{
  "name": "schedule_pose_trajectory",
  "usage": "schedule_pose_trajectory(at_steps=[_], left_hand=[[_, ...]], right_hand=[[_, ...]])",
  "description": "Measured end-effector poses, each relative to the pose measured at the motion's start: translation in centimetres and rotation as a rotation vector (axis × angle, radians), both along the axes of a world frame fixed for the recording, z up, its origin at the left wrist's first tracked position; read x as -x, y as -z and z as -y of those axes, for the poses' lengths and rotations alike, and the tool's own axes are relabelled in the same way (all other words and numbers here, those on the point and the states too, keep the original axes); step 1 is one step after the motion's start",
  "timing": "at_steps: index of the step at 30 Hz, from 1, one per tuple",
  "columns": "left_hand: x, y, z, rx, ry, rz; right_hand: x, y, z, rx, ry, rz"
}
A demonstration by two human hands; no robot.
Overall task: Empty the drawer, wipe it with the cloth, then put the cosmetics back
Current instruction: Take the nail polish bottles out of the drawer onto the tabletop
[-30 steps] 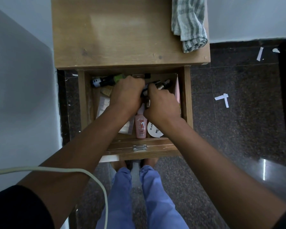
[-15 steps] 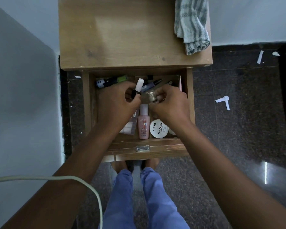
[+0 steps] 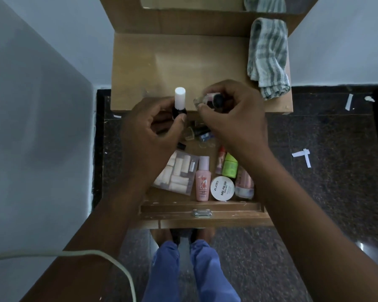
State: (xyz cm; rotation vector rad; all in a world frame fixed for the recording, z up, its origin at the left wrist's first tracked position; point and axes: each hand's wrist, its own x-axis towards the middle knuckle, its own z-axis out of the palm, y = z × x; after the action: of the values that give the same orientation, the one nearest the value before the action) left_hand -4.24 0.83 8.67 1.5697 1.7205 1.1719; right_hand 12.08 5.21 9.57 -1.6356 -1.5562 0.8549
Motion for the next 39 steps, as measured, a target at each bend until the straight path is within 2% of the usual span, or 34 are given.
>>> schedule_pose_trajectory(at_steps=[9,15,19,34,39], left_hand=[[4.1,0.3,-7.6,-0.105,-0.163,-0.058],[6.9,0.2,-11.6,-0.092,-0.201,-0.081],[8.1,0.9,-13.2,-0.072,-0.174,-0.129],[9.1,2.1,-13.1,-0.058,-0.123,-0.155],[8.1,2.0,-9.9,-0.097,-0.246,-0.116]], right_hand=[[6.5,1.1,-8.3,-0.146,-0.116,0.067],[9.8,1.4,-12.2,-0.243,-0.1,0.107],[11.5,2.0,-12.9,-0.32,-0.14,0.215],[12.0,3.9,-12.3,-0.342,-0.098,0.237],[9.1,3.1,-10.1,-0.292,-0.106,0.202]])
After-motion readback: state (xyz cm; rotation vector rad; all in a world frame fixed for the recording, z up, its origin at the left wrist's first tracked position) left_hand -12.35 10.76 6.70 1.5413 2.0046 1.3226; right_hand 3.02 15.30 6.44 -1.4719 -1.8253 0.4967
